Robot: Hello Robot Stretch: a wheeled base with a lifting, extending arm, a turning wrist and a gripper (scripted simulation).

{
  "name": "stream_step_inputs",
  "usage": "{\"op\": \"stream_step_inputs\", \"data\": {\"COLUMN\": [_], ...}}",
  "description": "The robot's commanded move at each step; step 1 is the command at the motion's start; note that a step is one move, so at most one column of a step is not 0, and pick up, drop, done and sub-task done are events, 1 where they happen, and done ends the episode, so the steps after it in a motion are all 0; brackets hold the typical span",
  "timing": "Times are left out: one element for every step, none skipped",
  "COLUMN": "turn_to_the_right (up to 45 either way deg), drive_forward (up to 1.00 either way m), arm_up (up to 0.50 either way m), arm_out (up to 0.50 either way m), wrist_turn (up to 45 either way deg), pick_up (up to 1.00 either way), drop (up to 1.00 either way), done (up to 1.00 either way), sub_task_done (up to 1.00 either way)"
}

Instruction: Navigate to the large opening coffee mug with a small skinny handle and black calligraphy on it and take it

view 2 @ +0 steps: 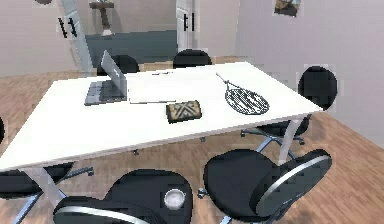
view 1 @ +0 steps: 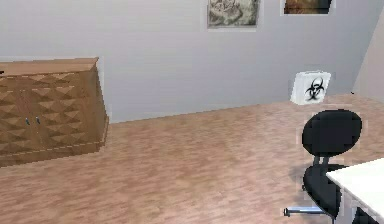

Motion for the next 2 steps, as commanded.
{"op": "stream_step_inputs", "data": {"turn_to_the_right": [0.0, 0.0], "drive_forward": [0.00, 0.00], "arm_up": [0.02, 0.00], "arm_out": [0.00, 0.34], "wrist_turn": [0.0, 0.0], "pick_up": [0.00, 0.00], "drop": [0.00, 0.00], "done": [0.00, 0.00], "sub_task_done": [0.00, 0.00]}}
